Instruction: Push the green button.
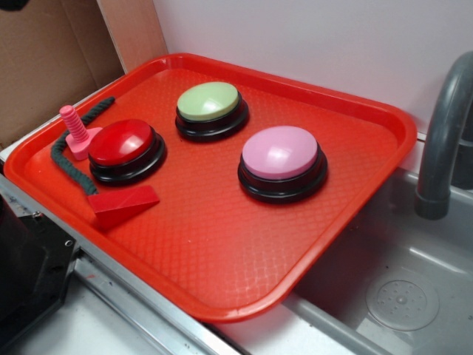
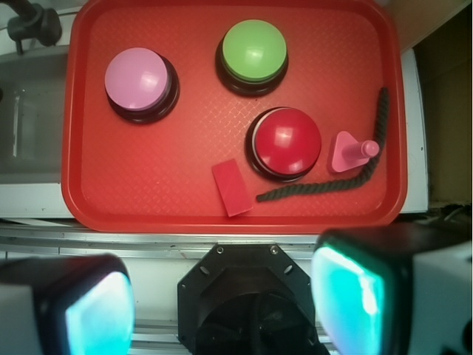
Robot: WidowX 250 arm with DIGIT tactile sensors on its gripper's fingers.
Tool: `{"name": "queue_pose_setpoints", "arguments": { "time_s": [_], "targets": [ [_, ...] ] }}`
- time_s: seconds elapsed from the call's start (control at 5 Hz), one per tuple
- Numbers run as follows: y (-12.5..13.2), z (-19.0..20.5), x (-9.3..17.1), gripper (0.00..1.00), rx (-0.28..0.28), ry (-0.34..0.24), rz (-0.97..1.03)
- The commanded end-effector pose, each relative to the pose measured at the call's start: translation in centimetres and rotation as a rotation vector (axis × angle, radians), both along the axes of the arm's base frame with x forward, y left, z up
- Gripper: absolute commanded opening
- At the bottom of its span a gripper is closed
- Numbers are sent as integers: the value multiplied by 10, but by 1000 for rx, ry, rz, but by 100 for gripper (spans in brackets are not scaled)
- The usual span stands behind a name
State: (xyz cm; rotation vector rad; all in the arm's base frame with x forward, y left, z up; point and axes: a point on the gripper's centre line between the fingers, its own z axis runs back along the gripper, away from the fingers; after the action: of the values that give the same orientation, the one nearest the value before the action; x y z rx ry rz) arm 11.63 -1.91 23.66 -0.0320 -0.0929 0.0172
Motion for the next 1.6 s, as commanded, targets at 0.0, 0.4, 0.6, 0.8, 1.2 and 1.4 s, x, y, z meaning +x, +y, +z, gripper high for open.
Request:
{"name": "queue_pose_setpoints", "arguments": {
  "time_s": [0.0,0.4,0.6,0.8,1.2,1.4],
  "targets": [
    [0,0,0,100,0,0,0],
    [70,-44,81,100,60,5,37],
    [88,-74,130,100,40,-64,23],
    [81,-118,155,100,74,-39,5],
    [60,-174,165,100,66,2,-49],
    [54,-184,173,100,80,17,-71]
  ]
}}
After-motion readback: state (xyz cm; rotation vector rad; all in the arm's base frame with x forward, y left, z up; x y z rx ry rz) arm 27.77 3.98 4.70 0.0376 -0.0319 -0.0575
